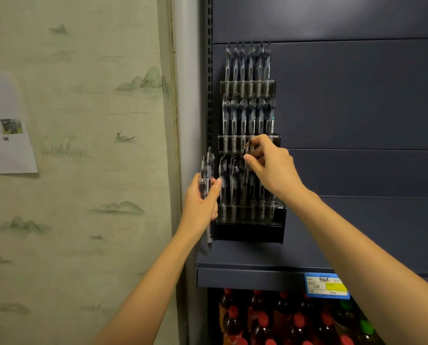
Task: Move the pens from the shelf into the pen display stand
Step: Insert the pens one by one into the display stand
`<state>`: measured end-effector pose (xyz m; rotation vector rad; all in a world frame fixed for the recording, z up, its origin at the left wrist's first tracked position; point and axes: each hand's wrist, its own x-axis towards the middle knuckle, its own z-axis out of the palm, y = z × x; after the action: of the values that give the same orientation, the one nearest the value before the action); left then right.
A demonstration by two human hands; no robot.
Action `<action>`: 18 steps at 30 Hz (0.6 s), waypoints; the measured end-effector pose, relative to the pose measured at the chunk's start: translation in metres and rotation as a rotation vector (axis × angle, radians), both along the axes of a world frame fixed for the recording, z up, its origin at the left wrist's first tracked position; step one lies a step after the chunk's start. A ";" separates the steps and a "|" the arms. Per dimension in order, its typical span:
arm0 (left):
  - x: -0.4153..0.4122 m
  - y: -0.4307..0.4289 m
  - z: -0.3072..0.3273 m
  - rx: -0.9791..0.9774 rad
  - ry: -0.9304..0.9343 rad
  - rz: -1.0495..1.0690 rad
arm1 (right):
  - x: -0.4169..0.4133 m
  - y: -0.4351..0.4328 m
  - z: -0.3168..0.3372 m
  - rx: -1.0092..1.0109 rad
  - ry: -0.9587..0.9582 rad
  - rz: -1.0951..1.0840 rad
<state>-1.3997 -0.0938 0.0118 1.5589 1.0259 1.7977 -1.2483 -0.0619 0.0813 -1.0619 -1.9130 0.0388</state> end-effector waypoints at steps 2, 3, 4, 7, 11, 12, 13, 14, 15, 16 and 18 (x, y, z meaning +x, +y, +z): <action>0.001 0.000 0.000 0.000 0.003 0.000 | -0.001 -0.001 -0.005 -0.034 -0.065 0.008; 0.002 0.000 0.001 -0.001 0.007 0.001 | -0.001 -0.001 -0.010 -0.051 -0.092 0.010; 0.002 -0.001 0.001 -0.001 0.008 0.001 | -0.002 -0.002 -0.014 -0.059 -0.104 0.005; 0.003 -0.001 0.001 -0.005 0.004 0.000 | -0.003 -0.003 -0.021 -0.038 -0.082 -0.021; 0.005 -0.002 0.002 -0.007 -0.001 -0.003 | -0.004 -0.002 -0.021 -0.019 -0.070 -0.040; 0.006 -0.002 0.001 -0.007 0.000 -0.003 | -0.003 -0.002 -0.021 -0.002 -0.077 -0.053; 0.006 -0.002 0.001 -0.007 0.000 -0.004 | -0.003 -0.002 -0.021 0.025 -0.076 -0.069; 0.007 -0.003 0.001 -0.008 0.001 -0.005 | -0.002 -0.004 -0.019 0.055 -0.059 -0.077; 0.007 -0.003 0.001 -0.009 -0.001 -0.007 | -0.001 -0.006 -0.016 0.082 -0.025 -0.066; 0.008 -0.003 0.001 -0.009 -0.006 -0.012 | -0.002 -0.010 -0.011 0.094 0.018 -0.033; 0.012 -0.004 0.002 -0.007 -0.021 -0.029 | -0.005 -0.016 -0.001 0.069 0.060 0.072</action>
<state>-1.3881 -0.0973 0.0138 1.5398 0.9942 1.7858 -1.2531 -0.0781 0.0798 -0.9364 -1.8844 0.0445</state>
